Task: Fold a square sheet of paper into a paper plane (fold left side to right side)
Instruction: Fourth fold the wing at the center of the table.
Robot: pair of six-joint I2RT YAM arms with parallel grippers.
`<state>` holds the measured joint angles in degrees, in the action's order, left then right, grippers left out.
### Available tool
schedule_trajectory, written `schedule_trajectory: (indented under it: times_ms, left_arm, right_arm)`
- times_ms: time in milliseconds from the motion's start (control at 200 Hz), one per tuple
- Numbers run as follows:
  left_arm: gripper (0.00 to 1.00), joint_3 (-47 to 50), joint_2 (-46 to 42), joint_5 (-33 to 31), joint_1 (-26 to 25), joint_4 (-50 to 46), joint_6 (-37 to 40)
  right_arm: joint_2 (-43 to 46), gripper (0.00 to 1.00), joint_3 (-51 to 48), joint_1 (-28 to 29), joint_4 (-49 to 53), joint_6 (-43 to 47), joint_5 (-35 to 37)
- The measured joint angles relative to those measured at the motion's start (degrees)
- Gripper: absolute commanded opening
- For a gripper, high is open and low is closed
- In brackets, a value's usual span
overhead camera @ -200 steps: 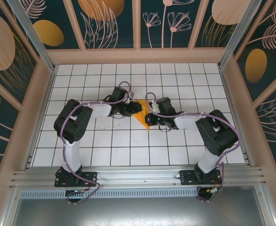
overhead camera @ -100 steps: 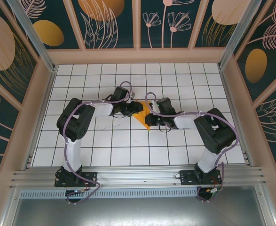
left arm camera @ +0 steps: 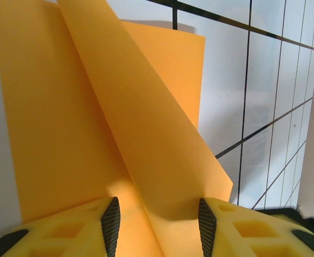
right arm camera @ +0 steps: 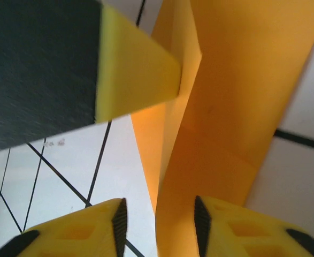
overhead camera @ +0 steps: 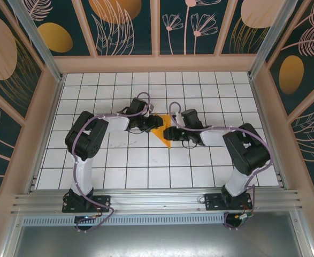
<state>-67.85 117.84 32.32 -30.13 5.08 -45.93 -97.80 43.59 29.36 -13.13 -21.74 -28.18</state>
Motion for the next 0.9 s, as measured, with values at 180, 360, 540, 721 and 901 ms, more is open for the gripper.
schedule_trajectory:
  times_ms: [180,360,540,721,901]
  left_arm:
    - [0.46,-0.1,0.1,0.0,0.0,-0.2,0.0]
    - [0.46,-0.1,0.1,0.0,0.0,-0.2,0.0]
    - [0.46,-0.2,0.1,0.0,0.0,-0.3,0.0]
    - [0.46,-0.2,0.1,-0.2,0.0,-0.4,0.0]
    - [0.46,-0.2,0.1,-0.2,-0.1,-0.4,0.0]
  right_arm:
    - [1.3,0.45,0.1,-4.3,-1.0,-1.0,-3.2]
    - [0.0,0.43,0.8,-5.8,-2.7,-3.3,-6.6]
    - [-4.3,0.4,1.9,-5.8,-6.9,-7.0,-10.2]
    - [-6.5,0.33,2.1,-5.7,-8.0,-8.8,-11.9]
    - [-7.7,0.27,3.0,-5.7,-8.2,-9.3,-12.9]
